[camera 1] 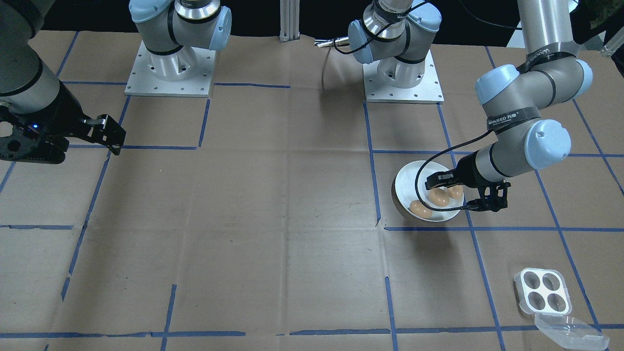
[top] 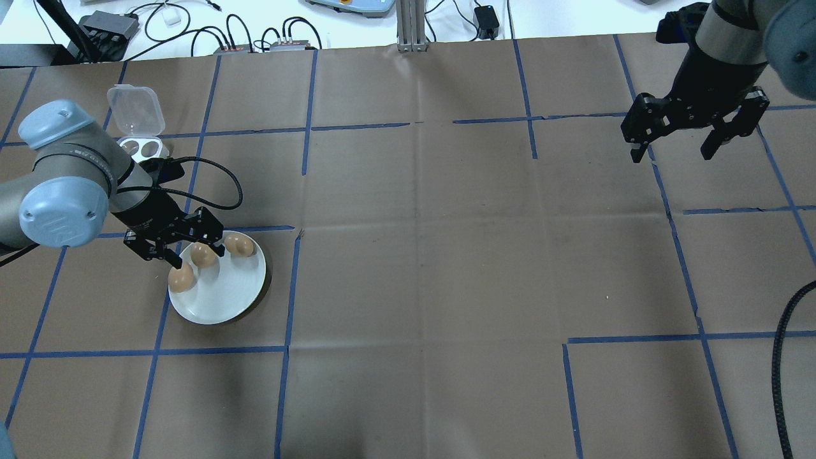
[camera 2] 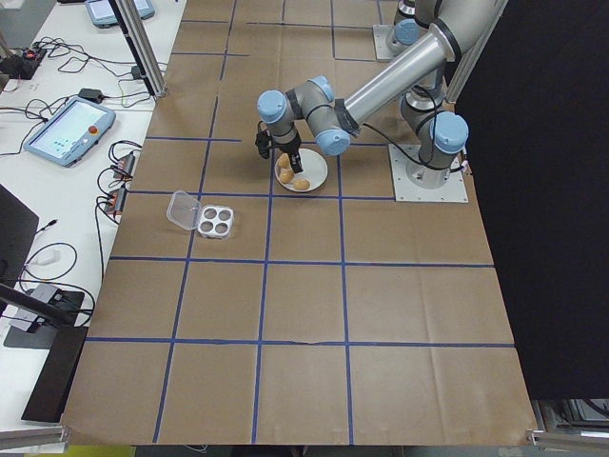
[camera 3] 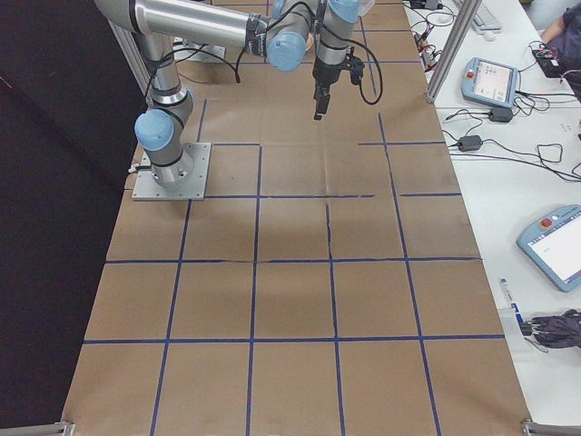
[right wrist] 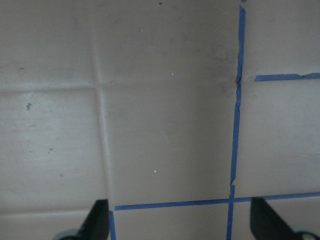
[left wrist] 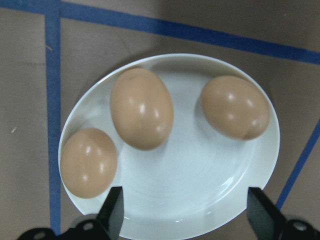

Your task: Place egg on plate

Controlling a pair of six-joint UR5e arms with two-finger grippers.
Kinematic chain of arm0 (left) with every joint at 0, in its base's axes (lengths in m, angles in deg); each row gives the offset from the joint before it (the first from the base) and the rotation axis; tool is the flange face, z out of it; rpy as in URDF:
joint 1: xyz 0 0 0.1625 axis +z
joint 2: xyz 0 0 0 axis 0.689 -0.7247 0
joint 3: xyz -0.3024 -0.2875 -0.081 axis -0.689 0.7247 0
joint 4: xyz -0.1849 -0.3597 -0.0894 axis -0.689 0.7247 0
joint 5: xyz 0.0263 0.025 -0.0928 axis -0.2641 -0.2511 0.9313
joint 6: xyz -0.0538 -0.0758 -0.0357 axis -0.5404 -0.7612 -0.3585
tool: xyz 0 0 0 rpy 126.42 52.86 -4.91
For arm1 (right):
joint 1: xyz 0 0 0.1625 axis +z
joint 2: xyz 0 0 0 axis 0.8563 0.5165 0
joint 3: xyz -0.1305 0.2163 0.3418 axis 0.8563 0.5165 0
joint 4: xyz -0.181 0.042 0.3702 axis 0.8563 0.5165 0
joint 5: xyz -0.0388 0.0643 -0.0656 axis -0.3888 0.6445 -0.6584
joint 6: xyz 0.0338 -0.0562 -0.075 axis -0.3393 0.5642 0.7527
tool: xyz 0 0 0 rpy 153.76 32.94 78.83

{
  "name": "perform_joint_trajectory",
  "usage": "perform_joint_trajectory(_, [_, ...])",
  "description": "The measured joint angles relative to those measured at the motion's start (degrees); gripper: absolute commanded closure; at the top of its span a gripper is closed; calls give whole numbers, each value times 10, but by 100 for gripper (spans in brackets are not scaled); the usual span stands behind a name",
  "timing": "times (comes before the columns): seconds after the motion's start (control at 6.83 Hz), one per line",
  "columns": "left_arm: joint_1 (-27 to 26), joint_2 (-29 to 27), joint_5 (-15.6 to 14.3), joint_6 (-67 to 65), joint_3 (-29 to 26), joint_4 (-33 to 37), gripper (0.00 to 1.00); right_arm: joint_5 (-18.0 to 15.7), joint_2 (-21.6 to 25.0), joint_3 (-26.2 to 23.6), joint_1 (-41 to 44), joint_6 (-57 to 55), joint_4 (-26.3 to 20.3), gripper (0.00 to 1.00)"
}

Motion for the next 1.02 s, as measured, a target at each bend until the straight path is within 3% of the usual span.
perform_joint_trajectory(0.44, [-49, 61, -22, 0, -70, 47, 1, 0, 0, 0, 0, 0, 0, 0])
perform_joint_trajectory(1.02, [-155, 44, -34, 6, -305, 233, 0, 0, 0, 0, 0, 0, 0, 0])
